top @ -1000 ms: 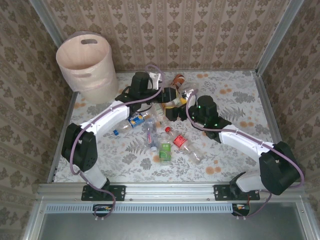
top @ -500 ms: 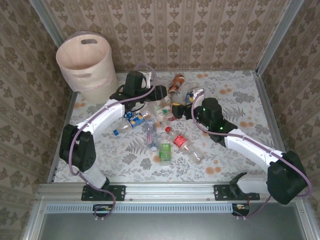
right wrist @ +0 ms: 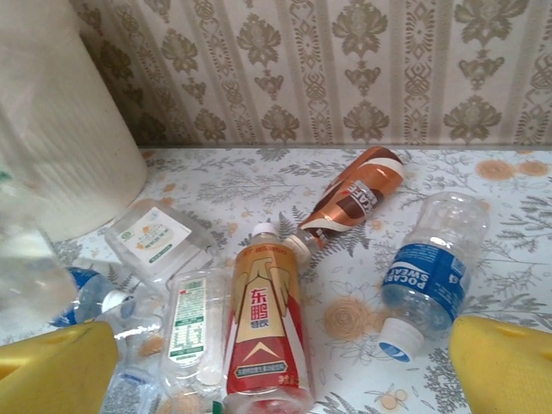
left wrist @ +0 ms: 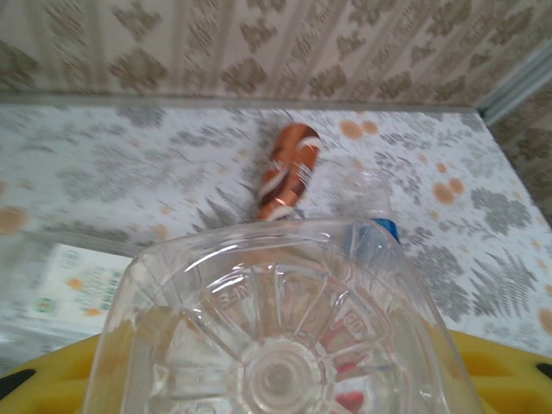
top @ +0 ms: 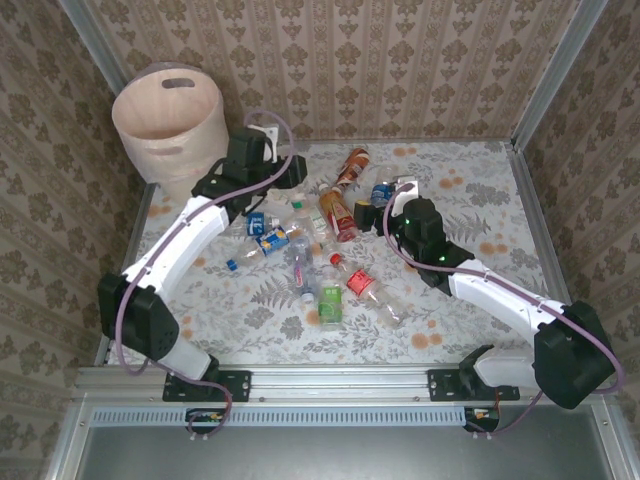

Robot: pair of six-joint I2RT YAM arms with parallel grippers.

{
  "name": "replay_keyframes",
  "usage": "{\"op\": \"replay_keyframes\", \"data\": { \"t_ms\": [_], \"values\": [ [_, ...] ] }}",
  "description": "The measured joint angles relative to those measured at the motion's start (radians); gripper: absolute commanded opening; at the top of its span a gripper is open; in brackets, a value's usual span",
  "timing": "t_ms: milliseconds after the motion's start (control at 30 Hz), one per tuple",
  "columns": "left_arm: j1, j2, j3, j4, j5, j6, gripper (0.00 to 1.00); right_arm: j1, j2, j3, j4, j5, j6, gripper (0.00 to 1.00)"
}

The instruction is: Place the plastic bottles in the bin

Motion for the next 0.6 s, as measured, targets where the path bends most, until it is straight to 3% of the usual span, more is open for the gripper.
{"op": "replay_keyframes", "data": {
  "t_ms": [367, 600],
  "values": [
    [0.014, -0.054, 0.167, -0.050, -0.328, 0.232, 0.54, 0.000, 0.000, 0.000, 0.001, 0.031, 0.018, 0.99],
    [0.080, -0.037, 0.299, -0.025, -0.454, 0.369, 0.53, 0.000, -0.002, -0.006, 0.002, 0.041, 0.038, 1.00]
  ]
}}
